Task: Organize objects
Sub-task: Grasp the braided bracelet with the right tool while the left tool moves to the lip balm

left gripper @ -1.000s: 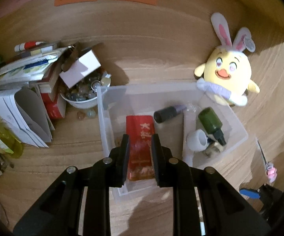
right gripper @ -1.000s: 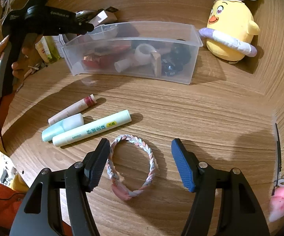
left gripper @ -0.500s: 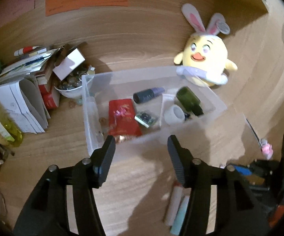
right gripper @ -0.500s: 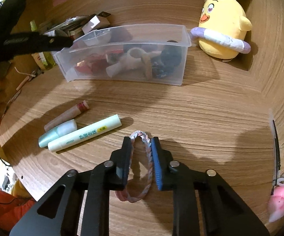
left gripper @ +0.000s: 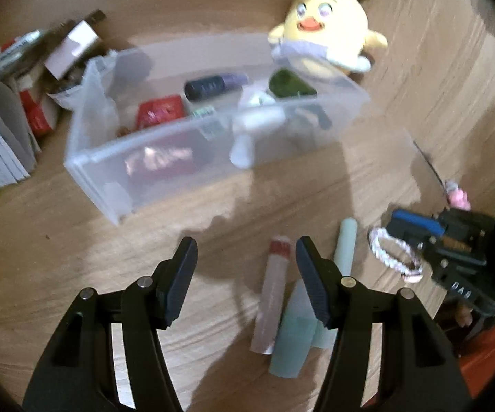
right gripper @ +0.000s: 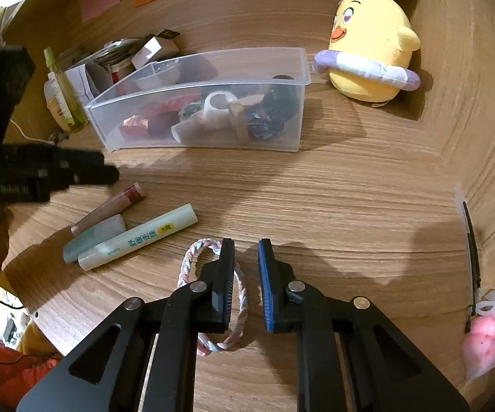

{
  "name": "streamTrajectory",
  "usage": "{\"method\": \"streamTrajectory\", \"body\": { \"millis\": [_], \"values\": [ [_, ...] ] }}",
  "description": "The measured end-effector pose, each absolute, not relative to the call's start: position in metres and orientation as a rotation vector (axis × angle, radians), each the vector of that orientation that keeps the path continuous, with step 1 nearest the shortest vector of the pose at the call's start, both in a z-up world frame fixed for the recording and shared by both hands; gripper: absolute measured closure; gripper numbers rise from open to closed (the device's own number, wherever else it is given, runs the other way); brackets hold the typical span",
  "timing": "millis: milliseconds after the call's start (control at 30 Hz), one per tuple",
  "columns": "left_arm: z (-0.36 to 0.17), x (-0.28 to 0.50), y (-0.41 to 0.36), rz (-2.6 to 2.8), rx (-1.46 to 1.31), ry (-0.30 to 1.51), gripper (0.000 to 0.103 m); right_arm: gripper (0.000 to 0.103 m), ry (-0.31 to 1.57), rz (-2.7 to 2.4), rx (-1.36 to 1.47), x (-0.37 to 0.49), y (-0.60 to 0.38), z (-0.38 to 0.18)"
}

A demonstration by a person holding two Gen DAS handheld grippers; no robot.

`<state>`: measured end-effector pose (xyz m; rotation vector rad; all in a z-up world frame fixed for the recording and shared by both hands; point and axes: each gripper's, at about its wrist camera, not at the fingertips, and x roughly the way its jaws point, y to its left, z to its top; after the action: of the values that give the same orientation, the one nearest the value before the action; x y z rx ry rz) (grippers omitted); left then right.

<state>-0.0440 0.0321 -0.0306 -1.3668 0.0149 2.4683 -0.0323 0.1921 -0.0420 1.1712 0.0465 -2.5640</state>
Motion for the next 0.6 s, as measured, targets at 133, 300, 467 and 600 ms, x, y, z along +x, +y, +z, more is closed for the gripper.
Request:
{"method": "streamTrajectory", "body": {
  "millis": [133, 300, 467, 600],
  "values": [
    [-0.039, -0.043, 0.035, 2.460, -1.388, 0.029, 0.044, 0.090, 0.046, -2.555, 1.182, -0.030, 0.193, -0.042],
    [-0.045, -0.043, 0.031, 2.456, -1.409, 0.001, 0.048, 0.071, -0.057, -2.477, 1.219, -0.031, 0.199, -0.041],
    [-0.045, -0.040, 0.029, 2.474, -1.404, 0.029, 0.054, 0.056, -0.022, -2.492, 1.205, -0.026, 0.196, -0.040],
    [-0.045, -0.038, 0.025, 2.487, -1.404, 0.035, 0.054, 0.056, 0.043, -2.478, 1.213, -0.020, 0.190, -0.041]
  ]
}}
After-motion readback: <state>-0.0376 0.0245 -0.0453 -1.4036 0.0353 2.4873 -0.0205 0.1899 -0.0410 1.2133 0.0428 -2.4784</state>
